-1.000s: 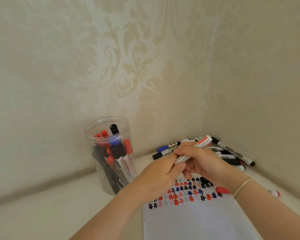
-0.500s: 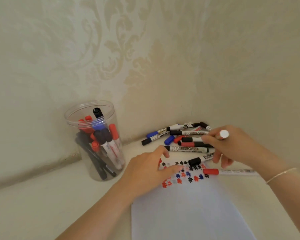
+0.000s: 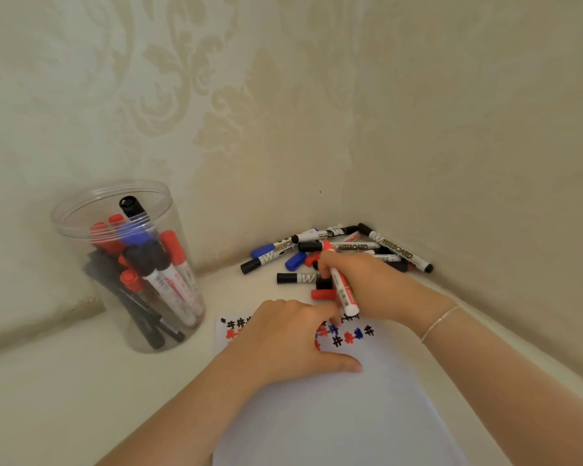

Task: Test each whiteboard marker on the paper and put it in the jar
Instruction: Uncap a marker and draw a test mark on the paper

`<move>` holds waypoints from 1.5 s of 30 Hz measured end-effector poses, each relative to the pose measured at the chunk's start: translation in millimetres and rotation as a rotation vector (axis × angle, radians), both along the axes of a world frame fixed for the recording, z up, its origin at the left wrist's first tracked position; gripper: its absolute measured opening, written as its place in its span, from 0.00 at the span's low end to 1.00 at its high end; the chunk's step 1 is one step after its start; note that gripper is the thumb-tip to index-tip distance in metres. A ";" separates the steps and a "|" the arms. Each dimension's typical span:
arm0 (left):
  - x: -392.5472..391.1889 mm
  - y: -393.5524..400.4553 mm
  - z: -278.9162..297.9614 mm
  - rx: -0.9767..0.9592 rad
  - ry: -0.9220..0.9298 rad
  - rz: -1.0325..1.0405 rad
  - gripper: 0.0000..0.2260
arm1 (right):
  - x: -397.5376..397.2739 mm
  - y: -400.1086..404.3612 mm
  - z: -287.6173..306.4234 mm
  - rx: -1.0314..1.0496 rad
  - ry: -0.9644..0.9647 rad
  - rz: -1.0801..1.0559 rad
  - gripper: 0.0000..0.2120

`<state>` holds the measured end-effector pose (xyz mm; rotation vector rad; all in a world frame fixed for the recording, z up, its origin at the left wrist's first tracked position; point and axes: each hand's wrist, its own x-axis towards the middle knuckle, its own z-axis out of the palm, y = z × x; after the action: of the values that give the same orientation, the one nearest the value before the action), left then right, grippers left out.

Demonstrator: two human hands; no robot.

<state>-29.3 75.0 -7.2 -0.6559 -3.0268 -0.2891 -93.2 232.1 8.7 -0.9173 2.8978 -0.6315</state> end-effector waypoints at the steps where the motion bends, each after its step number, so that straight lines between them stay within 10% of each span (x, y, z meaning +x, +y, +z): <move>1: 0.0 -0.9 -0.9 0.014 -0.007 0.002 0.26 | -1.7 -1.9 -3.2 -0.019 0.007 -0.004 0.13; 5: -0.4 -4.5 -1.5 0.024 -0.034 0.012 0.27 | 2.7 -1.4 -3.9 -0.396 0.072 -0.045 0.10; 8: -1.8 -8.2 0.0 0.021 -0.069 0.030 0.26 | 12.6 8.3 3.4 -0.985 -0.310 -0.256 0.16; 13: -1.8 -9.0 1.5 0.017 -0.101 0.009 0.28 | 24.6 31.7 -12.8 -1.283 -0.757 -0.239 0.10; 26: -4.4 -4.9 0.4 -0.049 -0.133 0.003 0.33 | 30.5 20.7 -33.0 -1.032 -0.121 -0.657 0.13; 45: -5.6 -3.1 3.4 -0.076 -0.187 0.011 0.34 | 29.9 20.0 -34.7 -0.937 -0.081 -0.635 0.16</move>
<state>-34.9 71.9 -3.8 -0.6522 -3.2327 -0.2497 -63.3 252.1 -26.0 0.1067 2.7148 -2.0849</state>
